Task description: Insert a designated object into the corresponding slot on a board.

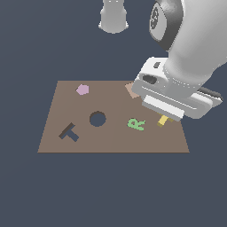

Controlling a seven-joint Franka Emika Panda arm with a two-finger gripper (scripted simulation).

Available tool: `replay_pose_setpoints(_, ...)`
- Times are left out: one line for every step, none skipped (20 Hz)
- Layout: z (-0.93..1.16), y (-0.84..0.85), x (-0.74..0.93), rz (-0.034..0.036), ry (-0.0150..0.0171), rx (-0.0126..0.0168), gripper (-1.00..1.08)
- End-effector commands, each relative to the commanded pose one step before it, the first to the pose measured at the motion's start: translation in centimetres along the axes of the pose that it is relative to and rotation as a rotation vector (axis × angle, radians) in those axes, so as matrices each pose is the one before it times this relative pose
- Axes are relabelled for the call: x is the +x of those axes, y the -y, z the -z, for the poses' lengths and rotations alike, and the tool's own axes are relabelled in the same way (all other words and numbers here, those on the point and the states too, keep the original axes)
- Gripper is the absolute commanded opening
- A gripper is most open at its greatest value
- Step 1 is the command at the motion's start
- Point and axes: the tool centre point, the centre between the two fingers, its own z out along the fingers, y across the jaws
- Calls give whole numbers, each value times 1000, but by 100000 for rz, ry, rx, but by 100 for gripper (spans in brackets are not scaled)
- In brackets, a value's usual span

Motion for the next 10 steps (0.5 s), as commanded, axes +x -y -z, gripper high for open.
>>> replay_pose_setpoints(-752,1052,-35,-4638,154,128,100)
replay_pose_setpoints(-260,368,-18,-1520,76,41,100)
replay_pose_setpoints(-242,344,-15,-1415,71,39,100)
replay_pose_setpoints(-223,318,-12,-1306,66,37,100)
replay_pose_setpoints(-203,290,-8,-1196,61,35,100)
replay_pose_setpoints(-183,263,-6,-1079,55,32,100)
replay_pose_setpoints(-162,235,-3,-963,50,29,100)
replay_pose_setpoints(-142,206,2,-847,44,27,100)
replay_pose_setpoints(-120,178,4,-726,38,24,100)
replay_pose_setpoints(-99,149,9,-609,32,21,100)
